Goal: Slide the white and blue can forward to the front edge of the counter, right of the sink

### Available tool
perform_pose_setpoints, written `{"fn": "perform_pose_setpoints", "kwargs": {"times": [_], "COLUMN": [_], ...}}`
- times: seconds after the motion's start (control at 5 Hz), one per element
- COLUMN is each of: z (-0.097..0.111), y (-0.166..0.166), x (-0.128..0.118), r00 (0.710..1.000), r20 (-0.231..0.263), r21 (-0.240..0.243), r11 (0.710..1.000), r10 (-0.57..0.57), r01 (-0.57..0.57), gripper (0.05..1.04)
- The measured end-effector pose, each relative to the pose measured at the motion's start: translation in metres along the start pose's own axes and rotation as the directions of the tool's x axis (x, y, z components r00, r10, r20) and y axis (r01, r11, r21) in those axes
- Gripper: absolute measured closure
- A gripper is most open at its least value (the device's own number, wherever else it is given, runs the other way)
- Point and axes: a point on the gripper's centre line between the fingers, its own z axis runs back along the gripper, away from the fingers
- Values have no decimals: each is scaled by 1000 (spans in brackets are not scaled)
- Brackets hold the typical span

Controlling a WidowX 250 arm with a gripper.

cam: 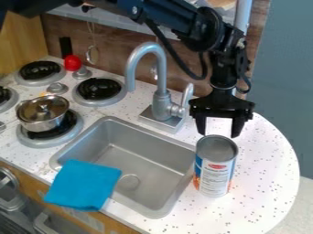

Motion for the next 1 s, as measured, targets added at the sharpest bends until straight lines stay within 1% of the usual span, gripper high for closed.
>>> {"fn": "perform_pose_setpoints", "kwargs": {"times": [0.2, 0.6, 0.8, 1.0], "z": [-4, -23, -18, -15], "y": [-3, -1, 0, 0], "x": [-6, -36, -42, -51], "r00": [1000, 998, 998, 997], "r20": [0, -49, -42, -46], "r21": [2, 22, 15, 10], "r11": [1000, 999, 999, 998], "r10": [-16, -44, -47, -69], "r01": [16, 45, 48, 70], "gripper": [83, 83, 83, 83]}}
